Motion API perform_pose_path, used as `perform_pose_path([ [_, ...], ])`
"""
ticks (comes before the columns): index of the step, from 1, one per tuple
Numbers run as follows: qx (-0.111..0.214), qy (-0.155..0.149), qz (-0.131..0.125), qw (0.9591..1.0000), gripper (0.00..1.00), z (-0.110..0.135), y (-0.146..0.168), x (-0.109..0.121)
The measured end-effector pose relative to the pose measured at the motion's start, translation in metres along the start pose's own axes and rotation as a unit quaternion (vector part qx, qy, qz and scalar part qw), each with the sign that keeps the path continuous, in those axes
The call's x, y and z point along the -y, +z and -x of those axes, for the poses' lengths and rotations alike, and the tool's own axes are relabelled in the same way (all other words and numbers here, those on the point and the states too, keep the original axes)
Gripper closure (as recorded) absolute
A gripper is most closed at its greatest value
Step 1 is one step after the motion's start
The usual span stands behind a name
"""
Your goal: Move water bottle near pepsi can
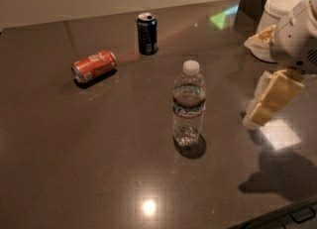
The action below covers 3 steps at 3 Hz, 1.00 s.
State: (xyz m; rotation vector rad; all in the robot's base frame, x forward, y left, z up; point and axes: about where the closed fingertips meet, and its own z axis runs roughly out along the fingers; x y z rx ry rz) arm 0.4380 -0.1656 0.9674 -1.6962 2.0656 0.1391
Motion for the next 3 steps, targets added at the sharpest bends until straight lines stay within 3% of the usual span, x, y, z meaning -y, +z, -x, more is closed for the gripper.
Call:
perform_pose_path([
  [2, 0.095, 0.001, 0.020, 0.9953, 0.00, 0.049, 0.034, -0.009],
  [3, 0.115, -0.002, 0.035, 0.9927, 0.00, 0.066, 0.044, -0.014],
])
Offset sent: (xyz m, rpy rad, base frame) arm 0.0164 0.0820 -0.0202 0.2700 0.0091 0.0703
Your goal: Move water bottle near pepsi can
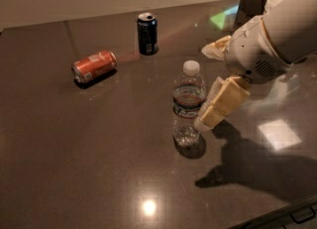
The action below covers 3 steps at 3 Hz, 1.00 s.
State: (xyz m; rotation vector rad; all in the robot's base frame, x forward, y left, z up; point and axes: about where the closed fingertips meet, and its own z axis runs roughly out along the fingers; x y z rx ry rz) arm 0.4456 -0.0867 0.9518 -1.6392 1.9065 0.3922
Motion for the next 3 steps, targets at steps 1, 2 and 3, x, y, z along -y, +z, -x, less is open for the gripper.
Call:
perform_pose_path([
  [1, 0.009, -0.002, 0.015, 0.9999, 0.15, 0.0084, 0.0104, -0.0049],
  [2, 0.014, -0.001, 0.025, 0.9996, 0.38, 0.0124, 0.0141, -0.0050],
  [3, 0.015, 0.005, 0.025, 0.9996, 0.61, 0.0143, 0.0137, 0.0021],
])
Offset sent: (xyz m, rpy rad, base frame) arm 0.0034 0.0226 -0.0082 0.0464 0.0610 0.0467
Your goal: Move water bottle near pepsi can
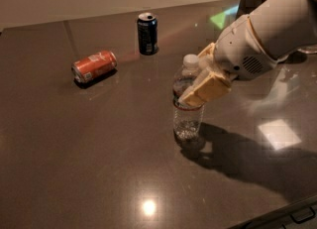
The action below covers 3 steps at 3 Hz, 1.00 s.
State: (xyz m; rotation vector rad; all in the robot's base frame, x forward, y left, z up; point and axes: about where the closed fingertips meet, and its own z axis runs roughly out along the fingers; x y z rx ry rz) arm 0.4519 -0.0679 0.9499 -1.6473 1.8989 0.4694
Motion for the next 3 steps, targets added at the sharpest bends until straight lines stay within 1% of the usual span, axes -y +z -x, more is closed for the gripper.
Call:
perform_pose_path([
  [1, 0.004, 0.017, -0.019, 0.9997, 0.85, 0.005, -0.006, 0.034],
  [2, 0.013, 0.042, -0.056, 0.9975, 1.00, 0.013, -0.012, 0.093],
  [3, 0.018, 0.061, -0.086, 0.9943, 1.00, 0.023, -0.010, 0.150],
])
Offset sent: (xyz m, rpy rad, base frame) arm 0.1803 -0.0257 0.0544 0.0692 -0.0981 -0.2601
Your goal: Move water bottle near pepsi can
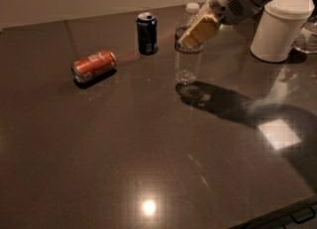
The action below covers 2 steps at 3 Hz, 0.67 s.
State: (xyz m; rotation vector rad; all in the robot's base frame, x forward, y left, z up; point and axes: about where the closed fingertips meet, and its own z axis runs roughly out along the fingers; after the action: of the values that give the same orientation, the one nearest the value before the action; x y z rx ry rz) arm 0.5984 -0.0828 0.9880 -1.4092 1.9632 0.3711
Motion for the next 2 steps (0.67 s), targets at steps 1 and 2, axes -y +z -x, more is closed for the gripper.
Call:
perform_pose_path([
  [1, 0.001, 0.017, -0.009, 0.9998, 1.00, 0.012, 0.020, 0.043],
  [2, -0.002, 0.036, -0.005, 0.9993, 1.00, 0.022, 0.051, 0.079],
])
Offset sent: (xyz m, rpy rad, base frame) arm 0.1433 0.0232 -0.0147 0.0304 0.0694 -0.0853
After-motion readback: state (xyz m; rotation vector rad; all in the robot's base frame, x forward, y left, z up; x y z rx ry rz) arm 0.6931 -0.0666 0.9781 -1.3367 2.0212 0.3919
